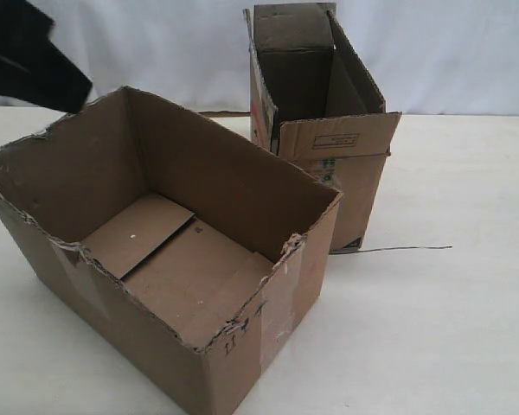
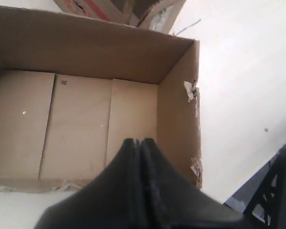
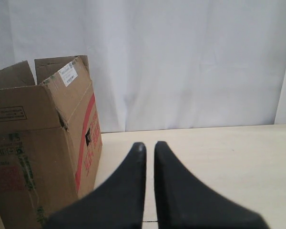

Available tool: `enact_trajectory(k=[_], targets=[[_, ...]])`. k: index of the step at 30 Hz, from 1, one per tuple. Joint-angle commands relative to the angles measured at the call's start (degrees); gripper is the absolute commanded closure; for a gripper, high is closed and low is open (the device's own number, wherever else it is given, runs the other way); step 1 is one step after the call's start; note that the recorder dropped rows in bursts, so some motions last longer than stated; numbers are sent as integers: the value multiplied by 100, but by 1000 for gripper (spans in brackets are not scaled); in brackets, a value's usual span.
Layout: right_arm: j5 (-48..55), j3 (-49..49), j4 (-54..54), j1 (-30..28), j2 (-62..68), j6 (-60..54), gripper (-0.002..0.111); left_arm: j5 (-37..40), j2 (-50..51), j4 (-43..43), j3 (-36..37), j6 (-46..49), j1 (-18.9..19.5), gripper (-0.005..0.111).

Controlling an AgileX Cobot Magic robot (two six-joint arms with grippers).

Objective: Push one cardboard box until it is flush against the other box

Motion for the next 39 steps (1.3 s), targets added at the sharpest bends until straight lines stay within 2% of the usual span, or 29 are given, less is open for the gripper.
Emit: enact_trajectory(k=[1, 5, 11, 14, 20, 23, 26, 30, 39], targets=[[-51, 30, -4, 23, -20, -30, 103, -20, 326, 295, -38, -391, -744, 107], [-51, 30, -4, 23, -20, -30, 103, -205, 774, 295, -38, -407, -1249, 107], [-51, 30, -4, 23, -20, -30, 103, -560, 1320, 113, -38, -421, -1539, 107], [-51, 30, -4, 23, -20, -30, 103, -632, 1609, -84, -38, -421, -1905, 107], [-51, 30, -4, 23, -20, -30, 103, -854, 1698, -270, -38, -728, -2496, 107], [-51, 30, -4, 23, -20, -30, 103, -715, 1719, -299, -38, -728, -2698, 107], [-51, 30, -4, 23, -20, -30, 103, -310, 1926, 55, -38, -1068, -2879, 107], [-51, 30, -4, 23, -20, -30, 103, -291, 2372, 178, -38, -1093, -3099, 107], [-51, 30, -4, 23, -20, -30, 103, -20, 2772, 736, -38, -1093, -3135, 107]])
